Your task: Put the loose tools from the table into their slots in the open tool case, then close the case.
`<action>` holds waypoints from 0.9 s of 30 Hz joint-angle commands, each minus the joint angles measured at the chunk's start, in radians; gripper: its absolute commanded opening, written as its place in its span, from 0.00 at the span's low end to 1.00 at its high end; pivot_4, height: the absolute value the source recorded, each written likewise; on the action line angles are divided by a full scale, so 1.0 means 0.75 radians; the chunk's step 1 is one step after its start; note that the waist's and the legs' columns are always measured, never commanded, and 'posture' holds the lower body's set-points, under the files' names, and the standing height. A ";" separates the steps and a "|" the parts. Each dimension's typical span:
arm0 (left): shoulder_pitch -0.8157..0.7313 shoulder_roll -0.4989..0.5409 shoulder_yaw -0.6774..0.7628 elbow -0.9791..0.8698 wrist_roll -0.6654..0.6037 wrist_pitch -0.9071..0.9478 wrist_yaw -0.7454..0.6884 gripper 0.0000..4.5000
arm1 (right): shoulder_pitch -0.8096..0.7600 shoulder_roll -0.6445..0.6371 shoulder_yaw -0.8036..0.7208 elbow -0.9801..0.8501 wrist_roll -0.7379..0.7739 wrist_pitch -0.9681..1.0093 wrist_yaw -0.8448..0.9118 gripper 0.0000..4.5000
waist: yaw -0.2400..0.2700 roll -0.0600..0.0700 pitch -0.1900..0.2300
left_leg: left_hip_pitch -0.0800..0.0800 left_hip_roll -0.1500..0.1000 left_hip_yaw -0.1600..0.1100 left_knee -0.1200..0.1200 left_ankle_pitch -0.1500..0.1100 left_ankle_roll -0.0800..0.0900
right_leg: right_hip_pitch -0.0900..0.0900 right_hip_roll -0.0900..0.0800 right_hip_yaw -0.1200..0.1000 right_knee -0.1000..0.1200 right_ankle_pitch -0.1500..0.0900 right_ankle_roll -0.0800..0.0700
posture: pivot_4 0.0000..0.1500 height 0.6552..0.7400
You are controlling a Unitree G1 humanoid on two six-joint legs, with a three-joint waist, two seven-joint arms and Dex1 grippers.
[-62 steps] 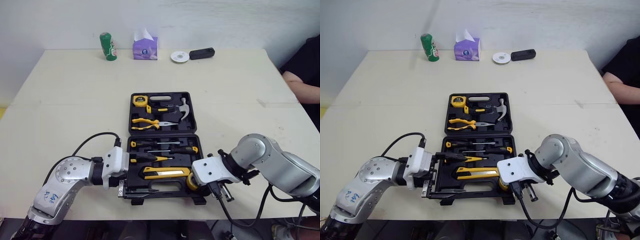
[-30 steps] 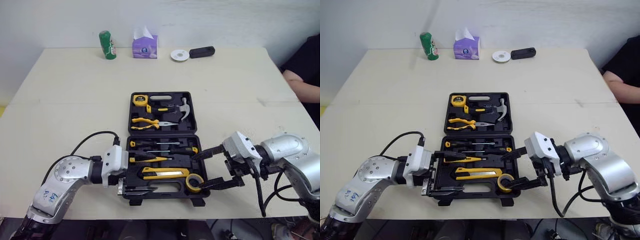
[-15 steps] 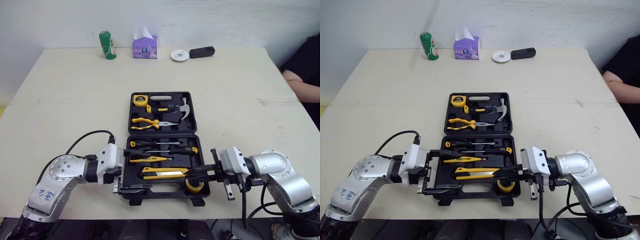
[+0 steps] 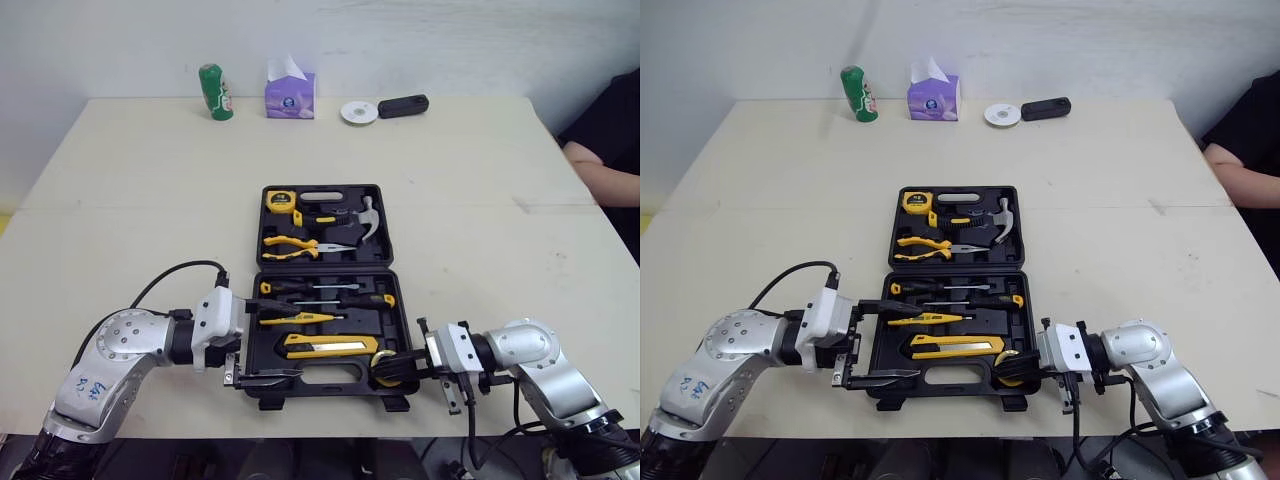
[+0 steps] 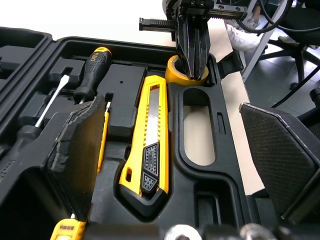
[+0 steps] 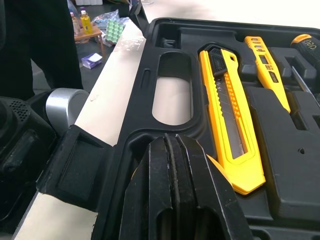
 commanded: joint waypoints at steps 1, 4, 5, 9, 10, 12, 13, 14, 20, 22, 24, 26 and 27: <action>0.019 0.012 0.035 -0.002 0.010 -0.039 -0.003 1.00 | 0.051 -0.016 0.047 0.107 -0.077 0.105 -0.044 0.01 | -0.001 0.000 0.000 | 0.006 0.000 0.000 -0.001 0.000 0.000 | 0.007 0.000 0.000 -0.001 0.000 0.000 | 1.00 1.00; 0.027 0.008 0.035 0.001 0.016 -0.051 0.004 1.00 | 0.044 -0.014 0.078 0.148 -0.132 0.075 -0.061 0.01 | -0.001 -0.002 -0.002 | 0.018 0.001 0.000 -0.004 -0.002 0.000 | 0.018 0.000 0.000 -0.005 -0.001 -0.001 | 1.00 1.00; 0.029 0.006 0.035 0.001 0.016 -0.053 0.006 1.00 | 0.040 -0.015 0.090 0.165 -0.150 0.054 -0.064 0.01 | -0.001 -0.002 -0.002 | 0.018 0.001 0.000 -0.004 -0.002 0.000 | 0.018 0.000 0.000 -0.005 -0.001 -0.001 | 1.00 1.00; 0.036 0.007 0.038 -0.003 0.011 -0.052 0.015 1.00 | 0.010 0.011 0.065 0.183 -0.079 0.048 -0.077 0.01 | -0.002 -0.005 -0.005 | 0.018 0.002 0.000 -0.004 -0.002 0.000 | 0.018 0.001 0.001 -0.005 -0.001 -0.001 | 1.00 1.00; 0.038 0.005 0.041 -0.005 0.008 -0.049 0.019 1.00 | -0.003 0.012 0.053 0.174 -0.047 0.065 -0.069 0.01 | -0.003 -0.005 -0.005 | 0.019 0.002 0.000 -0.004 -0.002 0.000 | 0.018 0.001 0.001 -0.005 -0.001 -0.001 | 1.00 1.00; 0.042 0.007 0.048 -0.010 0.007 -0.049 0.027 1.00 | -0.035 -0.011 0.042 0.170 -0.037 0.070 -0.039 0.01 | -0.006 -0.003 -0.004 | 0.018 0.002 0.000 -0.004 -0.002 0.000 | 0.018 0.001 0.001 -0.004 -0.001 -0.001 | 1.00 1.00; 0.043 0.010 0.051 -0.012 0.008 -0.049 0.030 1.00 | -0.049 -0.026 0.042 0.172 -0.044 0.068 -0.028 0.01 | -0.006 -0.003 -0.004 | 0.018 0.002 0.000 -0.004 -0.002 0.000 | 0.017 0.001 0.001 -0.004 -0.001 -0.001 | 1.00 1.00; 0.043 0.011 0.053 -0.013 0.009 -0.049 0.031 1.00 | -0.058 -0.035 0.044 0.175 -0.049 0.068 -0.021 0.01 | -0.005 -0.003 -0.004 | 0.018 0.002 0.000 -0.004 -0.002 0.000 | 0.017 0.001 0.001 -0.004 -0.001 -0.001 | 1.00 1.00; 0.037 -0.001 0.094 0.001 -0.002 -0.080 0.045 1.00 | -0.047 -0.040 -0.039 0.075 0.131 0.238 -0.023 0.01 | 0.001 -0.001 -0.003 | 0.016 0.002 -0.001 -0.003 -0.002 0.000 | 0.017 0.000 0.001 -0.004 -0.001 -0.001 | 1.00 1.00; 0.032 -0.001 0.125 0.025 -0.022 -0.092 0.035 1.00 | -0.033 -0.060 -0.078 0.014 0.193 0.297 -0.020 0.01 | 0.003 0.002 -0.001 | 0.016 0.002 -0.001 -0.003 -0.002 0.000 | 0.017 0.000 0.001 -0.004 -0.001 -0.001 | 1.00 1.00; 0.030 -0.011 0.189 0.065 -0.069 -0.108 0.027 1.00 | -0.032 -0.078 -0.156 -0.092 0.306 0.409 -0.059 0.01 | 0.001 0.006 0.002 | 0.015 0.001 -0.001 -0.003 -0.002 0.000 | 0.015 0.000 0.001 -0.004 -0.001 -0.001 | 1.00 1.00; 0.029 -0.022 0.260 0.110 -0.100 -0.120 0.038 1.00 | -0.056 -0.087 -0.248 -0.173 0.430 0.536 -0.128 0.01 | 0.001 0.008 0.003 | 0.013 0.001 0.000 -0.003 -0.002 0.000 | 0.013 0.000 0.001 -0.004 -0.001 -0.001 | 1.00 1.00; 0.029 -0.020 0.292 0.140 -0.096 -0.130 0.043 1.00 | -0.074 -0.082 -0.291 -0.189 0.477 0.581 -0.163 0.01 | -0.003 0.010 0.004 | 0.013 0.002 -0.001 -0.003 -0.002 0.000 | 0.013 0.000 0.001 -0.004 -0.001 -0.001 | 1.00 1.00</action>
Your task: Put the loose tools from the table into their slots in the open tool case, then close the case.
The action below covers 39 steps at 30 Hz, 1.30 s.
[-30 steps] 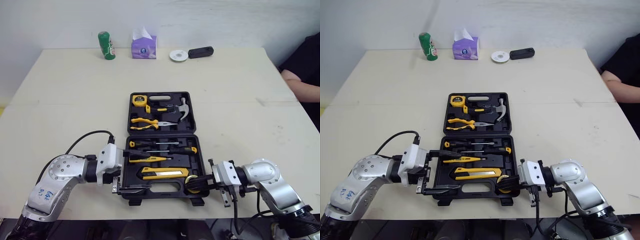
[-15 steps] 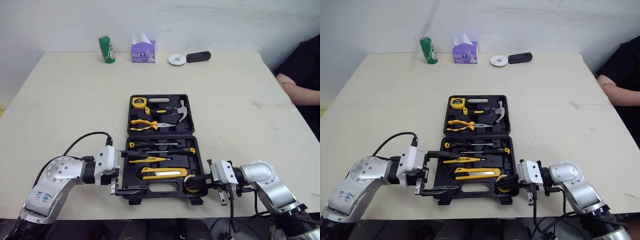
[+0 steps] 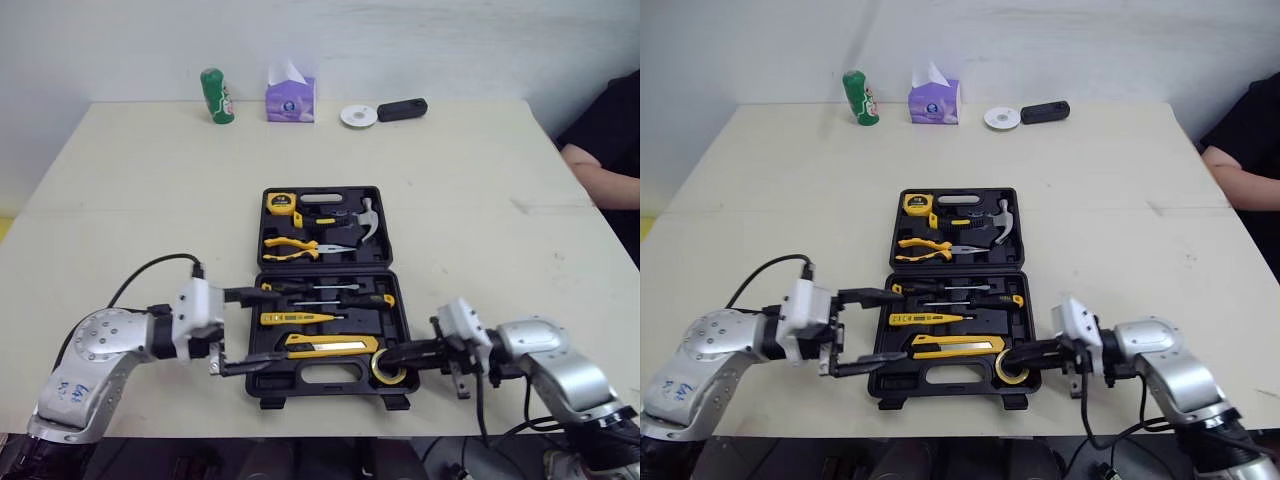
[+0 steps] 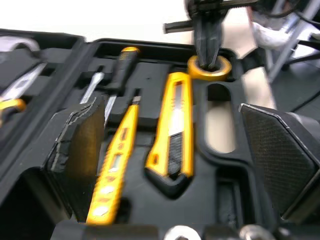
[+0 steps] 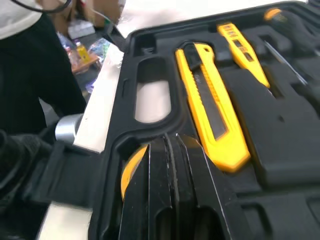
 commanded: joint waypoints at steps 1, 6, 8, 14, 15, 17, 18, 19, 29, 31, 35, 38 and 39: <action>-0.013 -0.004 0.150 0.080 -0.047 -0.060 0.012 1.00 | -0.070 -0.008 -0.186 -0.120 0.199 0.174 -0.124 0.01 | -0.008 0.002 0.001 | 0.000 0.001 0.000 0.000 0.000 -0.001 | 0.000 0.001 0.000 0.000 0.000 0.000 | 1.00 1.00; -0.037 -0.021 0.252 0.220 -0.010 -0.120 0.068 0.73 | -0.233 -0.054 -0.259 0.190 -0.035 0.026 -0.195 0.00 | -0.005 0.001 0.002 | 0.000 0.000 0.001 -0.001 0.000 -0.001 | -0.001 0.001 0.000 0.000 0.000 0.000 | 1.00 1.00; -0.041 -0.009 0.238 0.277 0.059 -0.148 0.090 0.54 | -0.280 -0.048 -0.241 0.289 -0.120 -0.041 -0.212 0.00 | -0.001 0.001 0.003 | 0.000 0.000 0.001 -0.001 -0.001 0.000 | -0.001 0.000 0.000 -0.001 0.000 0.000 | 1.00 1.00; -0.152 -0.032 0.047 0.377 0.271 -0.055 0.244 0.01 | -0.402 0.022 -0.105 0.550 -0.387 -0.187 -0.300 0.00 | -0.007 0.001 0.003 | -0.003 -0.001 0.002 -0.001 0.000 0.000 | -0.005 0.001 0.000 0.001 0.000 0.000 | 1.00 1.00; -0.163 -0.040 0.021 0.377 0.285 -0.032 0.260 0.01 | -0.416 0.031 -0.087 0.584 -0.419 -0.212 -0.308 0.00 | -0.007 0.001 0.003 | -0.004 -0.001 0.002 -0.001 0.000 0.000 | -0.005 0.001 0.000 0.001 0.000 0.000 | 1.00 1.00; -0.196 -0.064 -0.025 0.388 0.299 0.037 0.294 0.01 | -0.441 0.060 -0.048 0.634 -0.469 -0.258 -0.309 0.00 | -0.010 0.001 0.003 | -0.005 -0.001 0.002 -0.001 0.000 0.000 | -0.007 0.001 0.000 0.002 0.000 0.000 | 1.00 1.00; -0.218 -0.077 -0.039 0.408 0.312 0.059 0.316 0.01 | -0.452 0.078 -0.031 0.648 -0.485 -0.267 -0.311 0.00 | -0.011 0.001 0.003 | -0.007 -0.001 0.002 0.000 0.000 0.000 | -0.010 0.001 0.000 0.003 0.000 0.000 | 1.00 1.00; -0.238 -0.091 -0.050 0.431 0.326 0.065 0.336 0.01 | -0.459 0.097 -0.017 0.653 -0.495 -0.276 -0.312 0.00 | -0.012 0.001 0.003 | -0.011 -0.001 0.003 0.001 0.000 0.000 | -0.014 0.001 0.000 0.005 0.000 0.000 | 1.00 1.00; -0.373 -0.149 -0.137 0.555 0.434 0.170 0.433 0.01 | -0.509 0.241 0.055 0.665 -0.567 -0.318 -0.340 0.00 | -0.034 0.001 0.003 | -0.022 -0.002 0.002 0.005 0.004 -0.004 | -0.026 0.000 -0.001 0.016 0.000 0.000 | 1.00 1.00; -0.381 -0.164 -0.135 0.554 0.412 0.171 0.418 0.01 | -0.509 0.258 0.064 0.639 -0.569 -0.310 -0.330 0.00 | -0.036 0.001 0.003 | -0.021 -0.002 0.002 0.005 0.004 -0.003 | -0.026 0.000 -0.001 0.016 0.000 0.001 | 1.00 1.00; -0.418 -0.196 -0.160 0.579 0.429 0.134 0.418 0.01 | -0.508 0.283 0.074 0.584 -0.561 -0.281 -0.320 0.00 | -0.033 0.001 0.003 | -0.021 -0.003 0.002 0.005 0.004 -0.004 | -0.026 0.000 -0.001 0.017 0.000 0.000 | 1.00 1.00; -0.457 -0.232 -0.180 0.625 0.451 0.119 0.435 0.01 | -0.511 0.300 0.083 0.550 -0.555 -0.272 -0.316 0.00 | -0.031 0.001 0.003 | -0.021 -0.003 0.002 0.005 0.005 -0.004 | -0.026 0.000 -0.002 0.016 0.000 0.001 | 1.00 1.00; -0.468 -0.242 -0.187 0.643 0.460 0.112 0.438 0.01 | -0.513 0.304 0.084 0.544 -0.554 -0.273 -0.314 0.00 | -0.030 0.001 0.003 | -0.021 -0.004 0.002 0.005 0.005 -0.004 | -0.026 0.000 -0.002 0.016 0.000 0.001 | 1.00 1.00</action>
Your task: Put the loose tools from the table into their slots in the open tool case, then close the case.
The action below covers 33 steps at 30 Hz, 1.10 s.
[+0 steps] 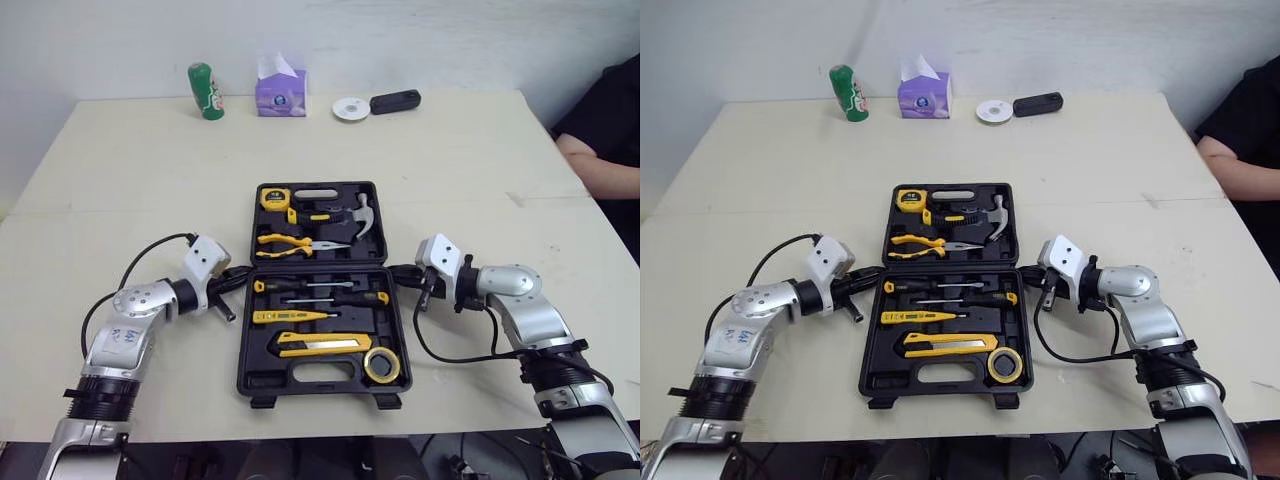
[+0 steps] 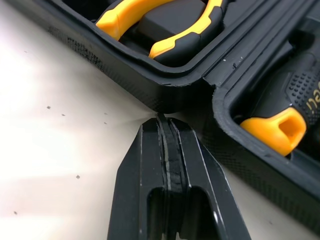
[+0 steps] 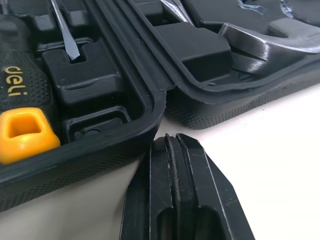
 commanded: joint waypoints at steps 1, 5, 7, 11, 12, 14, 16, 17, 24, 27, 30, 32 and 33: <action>-0.057 -0.050 -0.049 0.025 0.028 -0.050 0.002 0.01 | -0.017 0.043 0.038 -0.102 0.015 -0.008 0.024 0.00 | 0.000 0.000 0.000 | 0.000 0.000 0.000 0.000 0.000 0.000 | 0.000 0.000 0.000 0.000 0.000 0.000 | 1.00 1.00; -0.056 -0.072 -0.073 0.008 0.015 -0.079 -0.070 0.01 | -0.018 0.051 0.057 -0.102 -0.008 -0.060 0.042 0.00 | 0.000 0.000 0.000 | 0.000 -0.001 0.000 0.000 0.000 0.001 | 0.000 -0.001 0.000 0.002 0.000 0.000 | 1.00 1.00; -0.037 -0.065 -0.078 -0.017 0.009 -0.078 -0.103 0.01 | -0.011 0.047 0.071 -0.109 -0.021 -0.070 0.054 0.00 | -0.001 0.000 0.000 | 0.000 -0.001 0.000 0.000 0.000 0.001 | 0.000 -0.001 0.000 0.002 0.000 0.000 | 1.00 1.00; 0.036 -0.035 -0.073 -0.098 -0.024 -0.066 -0.164 0.01 | 0.018 0.032 0.085 -0.165 -0.033 -0.067 0.078 0.00 | -0.005 0.000 0.000 | 0.000 -0.001 0.000 -0.001 0.000 0.001 | 0.000 -0.001 0.000 0.002 0.000 0.000 | 1.00 1.00; 0.052 -0.029 -0.071 -0.118 -0.030 -0.058 -0.173 0.01 | 0.024 0.026 0.087 -0.181 -0.035 -0.066 0.083 0.00 | -0.005 0.000 0.000 | 0.000 -0.001 0.000 -0.001 0.000 0.001 | 0.000 -0.001 0.000 0.002 0.000 0.000 | 1.00 1.00; 0.092 -0.018 -0.066 -0.172 -0.043 -0.041 -0.185 0.01 | 0.045 0.014 0.087 -0.230 -0.023 -0.035 0.096 0.00 | -0.005 0.000 0.000 | 0.000 -0.001 0.000 -0.002 0.000 0.001 | -0.001 -0.001 0.000 0.001 0.000 0.000 | 1.00 1.00; 0.143 -0.005 -0.065 -0.225 -0.037 -0.039 -0.181 0.01 | 0.077 -0.010 0.088 -0.292 -0.005 0.002 0.120 0.00 | -0.005 0.000 0.000 | 0.000 -0.001 0.000 -0.002 0.000 0.001 | -0.001 -0.001 0.001 0.001 0.000 0.000 | 1.00 1.00; 0.167 -0.002 -0.063 -0.248 -0.039 -0.031 -0.177 0.01 | 0.092 -0.024 0.088 -0.313 0.000 0.016 0.133 0.00 | -0.004 0.000 0.000 | 0.000 -0.001 0.000 -0.002 0.000 0.001 | -0.001 -0.001 0.001 0.001 0.000 0.000 | 1.00 1.00; 0.268 0.008 -0.034 -0.380 -0.077 0.083 -0.156 0.01 | 0.139 -0.053 0.070 -0.339 0.004 0.062 0.149 0.00 | -0.004 0.000 0.000 | 0.001 -0.001 0.000 -0.001 0.000 0.001 | 0.000 -0.001 0.002 0.000 0.000 0.000 | 1.00 1.00; 0.290 0.018 -0.031 -0.429 -0.088 0.126 -0.159 0.01 | 0.149 -0.041 0.065 -0.322 0.009 0.063 0.147 0.00 | -0.004 0.000 0.000 | 0.001 -0.001 0.000 -0.002 0.000 0.001 | 0.000 -0.001 0.002 0.000 0.000 0.000 | 1.00 1.00; 0.297 0.024 -0.027 -0.422 -0.060 0.121 -0.136 0.01 | 0.147 -0.042 0.066 -0.281 -0.013 0.050 0.143 0.00 | -0.004 0.000 0.000 | 0.001 -0.001 0.000 -0.002 0.000 0.001 | 0.001 -0.001 0.002 0.000 0.000 0.000 | 1.00 1.00; 0.300 0.031 -0.019 -0.406 -0.046 0.118 -0.127 0.01 | 0.147 -0.035 0.057 -0.275 0.004 0.079 0.144 0.00 | -0.004 -0.001 -0.001 | 0.002 -0.001 0.000 -0.002 0.000 0.001 | 0.001 -0.001 0.002 -0.001 0.000 0.000 | 1.00 1.00; 0.301 0.035 -0.011 -0.396 -0.032 0.108 -0.114 0.01 | 0.147 -0.036 0.055 -0.270 0.009 0.089 0.149 0.00 | -0.004 -0.001 -0.001 | 0.002 -0.001 0.000 -0.002 0.000 0.001 | 0.001 -0.001 0.002 -0.001 0.000 0.000 | 1.00 1.00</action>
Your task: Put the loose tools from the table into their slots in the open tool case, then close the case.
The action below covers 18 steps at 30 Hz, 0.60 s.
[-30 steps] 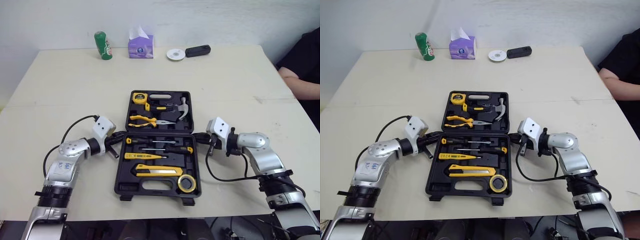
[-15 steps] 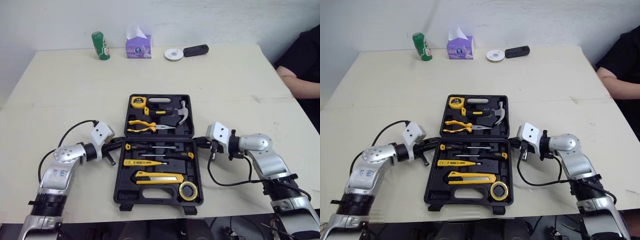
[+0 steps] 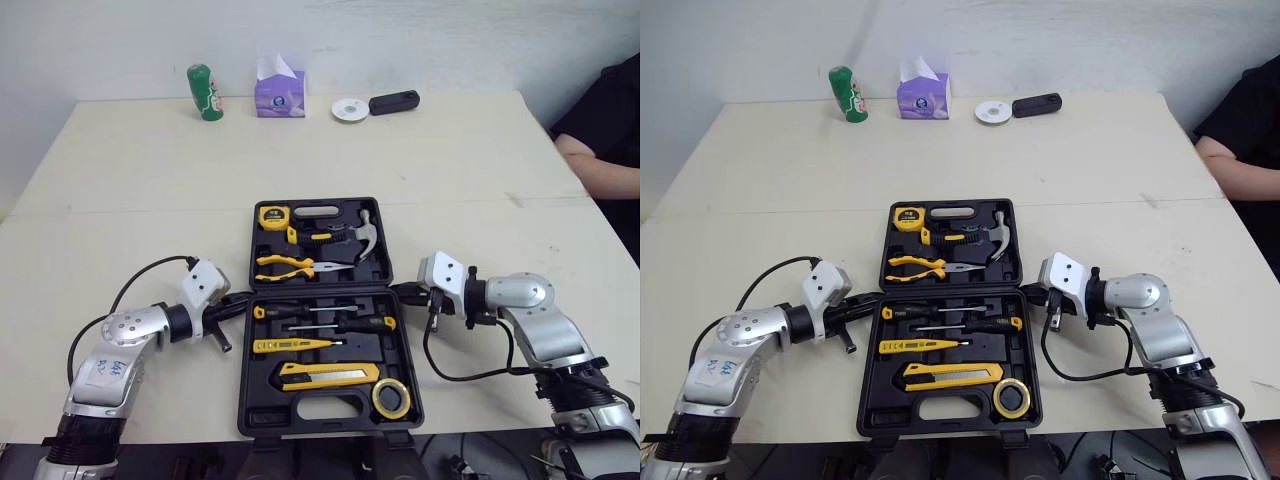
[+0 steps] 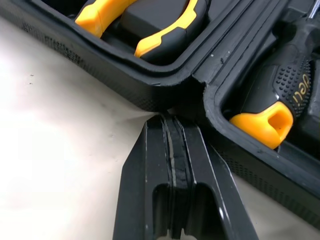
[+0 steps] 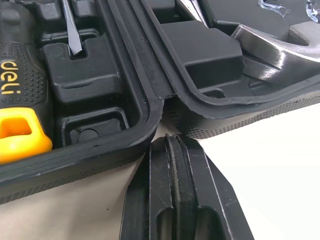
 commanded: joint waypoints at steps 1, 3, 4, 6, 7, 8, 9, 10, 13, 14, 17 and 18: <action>0.016 -0.004 -0.046 -0.026 0.007 -0.022 0.001 0.01 | 0.008 0.029 0.049 -0.018 0.045 0.010 0.050 0.00 | 0.000 0.000 0.000 | 0.000 0.000 0.000 0.000 0.000 0.000 | 0.000 0.000 0.000 0.000 0.000 0.000 | 1.00 1.00; 0.020 0.008 -0.027 -0.017 0.004 -0.017 0.001 0.01 | 0.008 0.021 0.043 -0.008 0.045 0.005 0.059 0.00 | 0.000 0.000 0.000 | 0.001 0.000 0.000 0.000 0.000 0.000 | 0.000 0.000 0.000 0.000 0.000 0.000 | 1.00 1.00; 0.025 0.020 -0.014 -0.013 0.003 -0.018 -0.002 0.01 | 0.009 0.012 0.037 -0.006 0.052 0.007 0.070 0.00 | 0.000 0.000 0.000 | 0.001 0.000 0.000 0.000 0.000 0.000 | 0.000 0.000 0.000 0.000 0.000 0.000 | 1.00 1.00; 0.057 0.085 0.045 -0.005 0.000 -0.009 -0.024 0.01 | 0.021 -0.036 0.021 -0.001 0.057 -0.033 0.118 0.00 | -0.001 0.000 0.000 | 0.001 0.000 0.000 0.000 0.000 0.000 | 0.000 0.000 0.000 0.000 0.000 0.000 | 1.00 1.00; 0.070 0.115 0.071 -0.006 -0.008 0.004 -0.030 0.01 | 0.021 -0.053 0.012 0.011 0.050 -0.067 0.123 0.00 | -0.003 0.000 0.000 | 0.000 0.001 0.000 0.000 0.000 0.000 | 0.000 0.000 0.000 0.000 0.000 0.000 | 1.00 1.00; 0.076 0.134 0.118 -0.013 -0.022 -0.028 -0.031 0.01 | 0.021 -0.074 -0.012 0.016 0.062 -0.065 0.126 0.00 | -0.005 0.000 0.000 | 0.001 0.001 0.000 -0.001 0.000 0.000 | 0.000 0.001 0.000 0.000 0.000 0.000 | 1.00 1.00; 0.071 0.144 0.179 -0.024 -0.061 -0.006 -0.019 0.07 | 0.021 -0.103 -0.048 0.011 0.091 -0.019 0.135 0.00 | -0.005 0.000 0.000 | 0.000 0.001 0.000 -0.001 0.000 0.000 | 0.000 0.001 0.001 0.001 0.000 0.000 | 1.00 1.00; 0.067 0.150 0.222 -0.032 -0.091 0.011 -0.010 0.15 | 0.021 -0.125 -0.073 0.008 0.114 0.015 0.142 0.00 | -0.003 0.000 0.000 | 0.000 0.001 0.000 -0.002 0.000 0.000 | 0.000 0.001 0.001 0.000 0.000 0.000 | 1.00 1.00; 0.062 0.204 0.310 -0.018 -0.092 0.034 0.016 0.39 | 0.047 -0.211 -0.148 -0.009 0.176 0.061 0.174 0.15 | 0.007 0.000 0.000 | -0.001 0.000 -0.001 0.000 0.000 0.000 | -0.001 0.000 0.001 -0.002 0.000 0.000 | 1.00 1.00; 0.057 0.220 0.330 -0.008 -0.078 0.042 0.039 0.49 | 0.058 -0.235 -0.169 -0.020 0.199 0.074 0.191 0.21 | 0.012 0.000 0.000 | -0.001 0.000 -0.001 0.000 0.000 0.000 | 0.000 -0.001 0.001 -0.002 0.000 0.000 | 1.00 1.00; 0.001 0.250 0.397 0.004 -0.177 0.071 -0.010 0.80 | 0.025 -0.243 -0.251 -0.065 0.256 0.165 0.113 0.54 | 0.017 0.000 0.000 | -0.001 -0.001 -0.001 0.000 0.000 0.000 | -0.001 -0.001 0.001 -0.002 0.000 0.000 | 1.00 1.00; -0.022 0.261 0.407 -0.004 -0.208 0.115 -0.019 0.90 | 0.016 -0.242 -0.270 -0.085 0.276 0.200 0.093 0.66 | 0.017 0.000 0.000 | -0.001 -0.001 -0.001 0.000 0.000 0.000 | -0.001 -0.001 0.001 -0.002 0.000 0.000 | 1.00 1.00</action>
